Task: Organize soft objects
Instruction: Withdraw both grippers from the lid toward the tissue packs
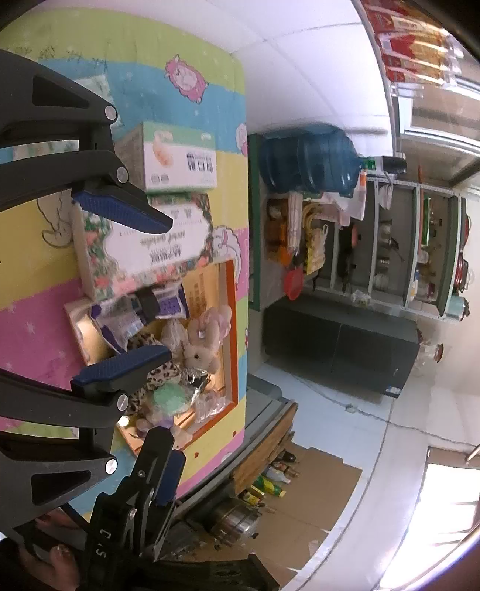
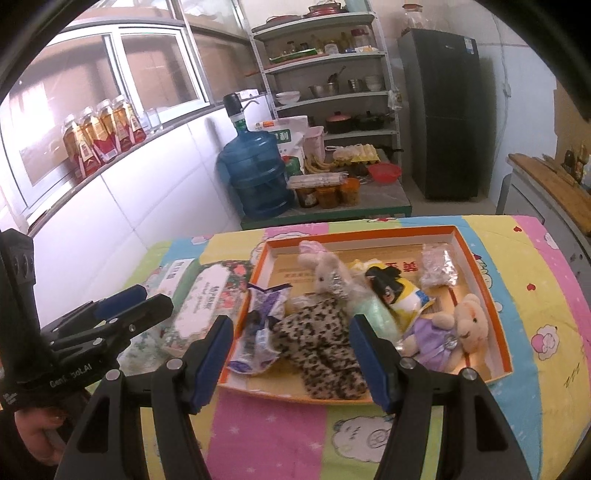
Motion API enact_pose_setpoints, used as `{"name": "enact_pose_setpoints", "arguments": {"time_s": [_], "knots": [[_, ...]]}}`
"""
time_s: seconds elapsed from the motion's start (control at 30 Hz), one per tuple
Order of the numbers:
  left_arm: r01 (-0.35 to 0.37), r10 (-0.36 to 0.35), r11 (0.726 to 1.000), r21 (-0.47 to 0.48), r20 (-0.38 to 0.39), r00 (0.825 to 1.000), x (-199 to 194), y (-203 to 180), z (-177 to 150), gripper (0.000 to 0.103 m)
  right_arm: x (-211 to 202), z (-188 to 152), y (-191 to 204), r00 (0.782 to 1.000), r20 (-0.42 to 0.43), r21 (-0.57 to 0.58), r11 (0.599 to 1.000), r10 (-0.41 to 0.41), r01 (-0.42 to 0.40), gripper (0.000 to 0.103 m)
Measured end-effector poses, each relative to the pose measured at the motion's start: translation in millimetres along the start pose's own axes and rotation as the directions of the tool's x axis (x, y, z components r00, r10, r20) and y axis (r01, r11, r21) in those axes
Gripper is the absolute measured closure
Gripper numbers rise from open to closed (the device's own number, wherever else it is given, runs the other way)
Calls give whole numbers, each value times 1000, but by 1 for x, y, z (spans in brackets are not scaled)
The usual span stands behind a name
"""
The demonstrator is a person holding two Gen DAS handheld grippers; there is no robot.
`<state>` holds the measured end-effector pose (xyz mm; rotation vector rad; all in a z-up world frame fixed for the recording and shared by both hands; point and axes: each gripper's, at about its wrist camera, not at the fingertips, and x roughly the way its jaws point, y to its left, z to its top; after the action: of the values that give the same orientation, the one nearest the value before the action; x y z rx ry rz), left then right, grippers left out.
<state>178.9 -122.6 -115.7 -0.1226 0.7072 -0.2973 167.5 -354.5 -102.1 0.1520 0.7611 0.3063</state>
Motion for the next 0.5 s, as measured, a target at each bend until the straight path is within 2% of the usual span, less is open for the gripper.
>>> {"name": "enact_pose_setpoints", "arguments": {"time_s": [0.5], "knots": [[15,-15,1000,-20,20,1000,-37,52,-11,38,-3,-13,64,1000,2,-21,1000,-3,3,38]]}}
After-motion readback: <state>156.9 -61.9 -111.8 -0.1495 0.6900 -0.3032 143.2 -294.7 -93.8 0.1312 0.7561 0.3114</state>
